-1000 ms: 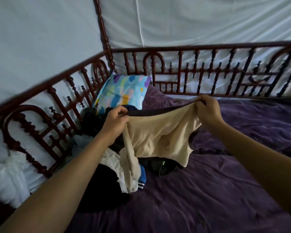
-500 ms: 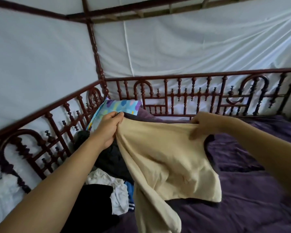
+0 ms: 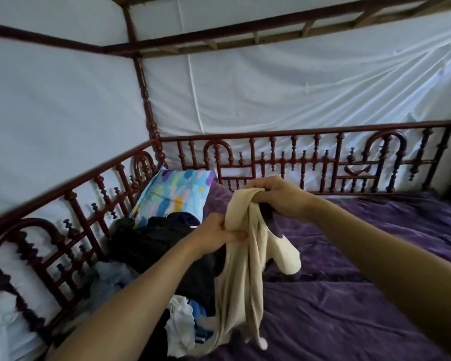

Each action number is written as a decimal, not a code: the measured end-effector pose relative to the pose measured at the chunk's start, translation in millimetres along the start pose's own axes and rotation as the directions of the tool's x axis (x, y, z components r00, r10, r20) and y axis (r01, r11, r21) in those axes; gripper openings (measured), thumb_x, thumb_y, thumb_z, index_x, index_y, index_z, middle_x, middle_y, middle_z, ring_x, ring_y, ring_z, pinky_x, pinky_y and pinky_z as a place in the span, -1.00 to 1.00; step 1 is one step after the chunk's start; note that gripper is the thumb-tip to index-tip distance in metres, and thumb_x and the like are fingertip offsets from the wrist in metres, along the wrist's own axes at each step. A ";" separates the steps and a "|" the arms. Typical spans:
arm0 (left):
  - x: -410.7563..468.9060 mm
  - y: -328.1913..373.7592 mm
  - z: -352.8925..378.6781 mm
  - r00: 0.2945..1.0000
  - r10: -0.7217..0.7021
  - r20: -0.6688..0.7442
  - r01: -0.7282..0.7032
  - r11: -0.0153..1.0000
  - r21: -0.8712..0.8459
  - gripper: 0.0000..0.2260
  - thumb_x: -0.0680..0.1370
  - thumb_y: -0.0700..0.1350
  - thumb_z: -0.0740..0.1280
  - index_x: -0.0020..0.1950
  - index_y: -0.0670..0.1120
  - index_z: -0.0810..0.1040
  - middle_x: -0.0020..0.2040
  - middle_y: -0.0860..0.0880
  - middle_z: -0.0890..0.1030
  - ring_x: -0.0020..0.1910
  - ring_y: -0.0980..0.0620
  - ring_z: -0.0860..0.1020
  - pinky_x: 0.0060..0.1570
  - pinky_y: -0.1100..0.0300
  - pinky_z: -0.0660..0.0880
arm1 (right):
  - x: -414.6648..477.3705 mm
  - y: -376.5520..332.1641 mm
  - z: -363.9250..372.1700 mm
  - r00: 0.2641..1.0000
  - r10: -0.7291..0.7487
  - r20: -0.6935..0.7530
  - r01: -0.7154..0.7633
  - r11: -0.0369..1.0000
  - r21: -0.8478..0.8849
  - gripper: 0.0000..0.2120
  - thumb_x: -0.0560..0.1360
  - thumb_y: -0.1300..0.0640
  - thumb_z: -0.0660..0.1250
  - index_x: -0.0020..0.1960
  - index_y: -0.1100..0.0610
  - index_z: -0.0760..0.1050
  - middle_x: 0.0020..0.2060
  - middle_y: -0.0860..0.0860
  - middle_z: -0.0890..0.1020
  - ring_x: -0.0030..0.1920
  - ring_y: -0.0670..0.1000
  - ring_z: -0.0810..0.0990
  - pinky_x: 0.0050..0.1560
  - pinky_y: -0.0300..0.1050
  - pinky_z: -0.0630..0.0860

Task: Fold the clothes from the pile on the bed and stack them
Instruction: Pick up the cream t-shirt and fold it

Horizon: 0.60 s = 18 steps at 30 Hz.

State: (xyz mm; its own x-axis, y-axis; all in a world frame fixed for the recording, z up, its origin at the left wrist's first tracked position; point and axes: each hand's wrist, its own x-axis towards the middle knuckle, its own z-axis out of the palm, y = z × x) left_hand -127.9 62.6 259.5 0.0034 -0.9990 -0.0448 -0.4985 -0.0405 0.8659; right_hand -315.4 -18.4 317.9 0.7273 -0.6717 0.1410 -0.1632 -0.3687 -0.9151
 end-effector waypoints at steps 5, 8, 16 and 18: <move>11.3 15.1 3.8 0.969 0.032 -0.243 -0.086 0.974 -0.211 -0.80 0.51 -0.16 0.40 0.13 -0.10 0.60 0.05 -0.08 0.66 0.10 -0.02 0.59 0.12 0.07 0.50 | -8.5 19.1 -22.0 0.998 -0.010 -0.062 0.020 0.986 0.163 -0.52 0.44 0.35 0.42 0.31 0.12 0.43 0.02 0.05 0.68 0.06 -0.01 0.65 0.00 -0.18 0.59; 14.6 27.4 -9.5 0.969 0.091 -0.229 -0.146 0.961 -0.234 -0.77 0.55 -0.25 0.23 0.00 0.00 0.64 -0.09 0.05 0.69 -0.03 0.13 0.62 -0.11 0.23 0.56 | -21.0 49.9 -25.6 0.990 0.143 0.012 -0.136 0.956 -0.259 -0.44 0.36 0.22 0.52 0.29 -0.03 0.43 0.03 -0.11 0.63 0.01 -0.16 0.62 -0.02 -0.28 0.53; 19.8 33.2 -40.8 0.956 0.086 -0.281 -0.173 0.938 -0.301 -0.66 0.54 -0.26 0.29 -0.02 0.22 0.58 -0.04 -0.11 0.63 -0.04 -0.04 0.57 -0.14 0.15 0.49 | -37.9 105.7 -29.3 0.909 0.271 -0.317 -0.324 0.937 -0.129 -0.81 0.58 0.17 0.25 -0.17 0.15 0.57 -0.33 0.02 0.53 -0.33 -0.03 0.47 -0.33 -0.22 0.37; 18.2 24.4 -43.9 0.984 0.060 -0.165 -0.111 0.941 -0.321 -0.65 0.52 -0.26 0.35 0.13 0.19 0.56 0.05 -0.13 0.64 0.05 -0.04 0.58 -0.08 0.16 0.49 | -37.5 92.4 -37.3 0.885 0.207 -0.418 -0.283 0.950 -0.129 -0.79 0.60 0.14 0.21 -0.15 0.14 0.54 -0.31 0.02 0.54 -0.32 -0.04 0.48 -0.35 -0.22 0.37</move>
State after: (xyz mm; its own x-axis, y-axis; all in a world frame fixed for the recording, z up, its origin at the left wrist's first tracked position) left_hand -101.9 42.6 301.7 0.1169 -0.9891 0.0898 -0.1910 0.0663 0.9793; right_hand -382.6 -51.3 242.1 0.3310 -0.9390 0.0931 -0.4472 -0.2430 -0.8608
